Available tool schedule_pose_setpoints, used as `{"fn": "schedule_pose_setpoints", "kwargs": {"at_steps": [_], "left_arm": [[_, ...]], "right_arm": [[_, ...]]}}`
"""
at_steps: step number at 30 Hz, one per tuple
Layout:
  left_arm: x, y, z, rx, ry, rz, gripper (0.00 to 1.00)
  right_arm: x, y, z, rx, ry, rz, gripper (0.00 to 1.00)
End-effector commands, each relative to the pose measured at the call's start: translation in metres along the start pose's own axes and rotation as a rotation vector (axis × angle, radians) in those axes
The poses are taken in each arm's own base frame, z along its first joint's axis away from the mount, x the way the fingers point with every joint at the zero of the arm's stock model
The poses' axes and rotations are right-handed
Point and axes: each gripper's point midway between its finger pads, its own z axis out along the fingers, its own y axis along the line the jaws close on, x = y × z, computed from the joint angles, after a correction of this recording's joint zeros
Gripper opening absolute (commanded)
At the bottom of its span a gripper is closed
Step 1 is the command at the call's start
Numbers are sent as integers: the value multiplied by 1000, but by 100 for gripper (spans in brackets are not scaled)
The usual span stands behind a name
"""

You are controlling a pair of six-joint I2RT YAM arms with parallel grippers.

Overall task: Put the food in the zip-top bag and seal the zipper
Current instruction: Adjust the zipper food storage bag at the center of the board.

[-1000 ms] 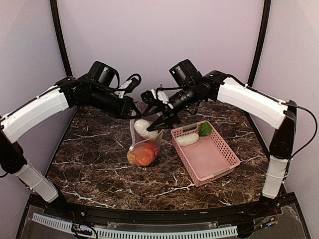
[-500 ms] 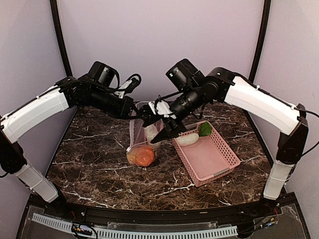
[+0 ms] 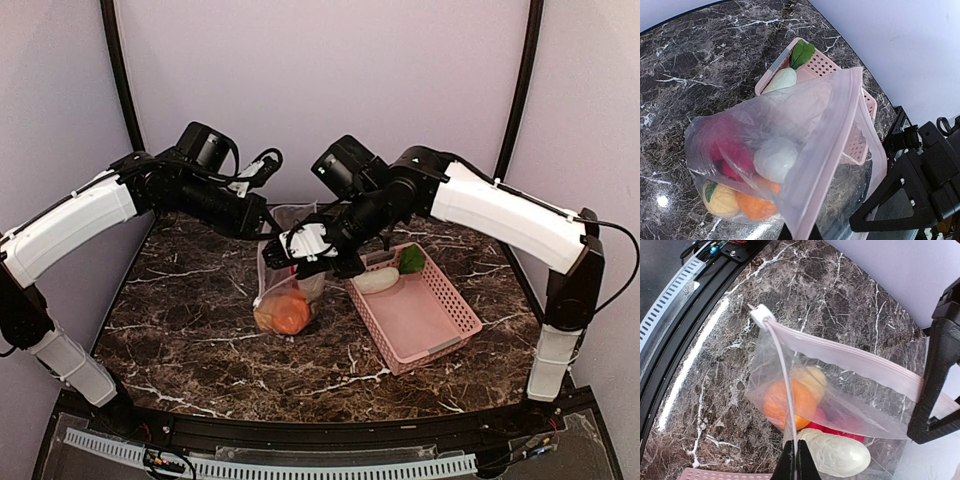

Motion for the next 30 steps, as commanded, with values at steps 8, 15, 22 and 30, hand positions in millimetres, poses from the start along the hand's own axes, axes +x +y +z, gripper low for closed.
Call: {"fn": "schedule_pose_setpoints", "kwargs": {"at_steps": [8, 15, 22, 30], "left_arm": [[-12, -10, -30, -32, -14, -3, 23], [0, -6, -34, -57, 24, -39, 33], [5, -29, -27, 67, 67, -41, 37], [7, -22, -9, 42, 107, -47, 24]], "right_arm": [[-37, -21, -32, 86, -99, -7, 0], [-31, -19, -24, 77, -84, 0, 0], [-35, -22, -24, 85, -89, 4, 0], [-39, -24, -30, 105, -91, -2, 0]]}}
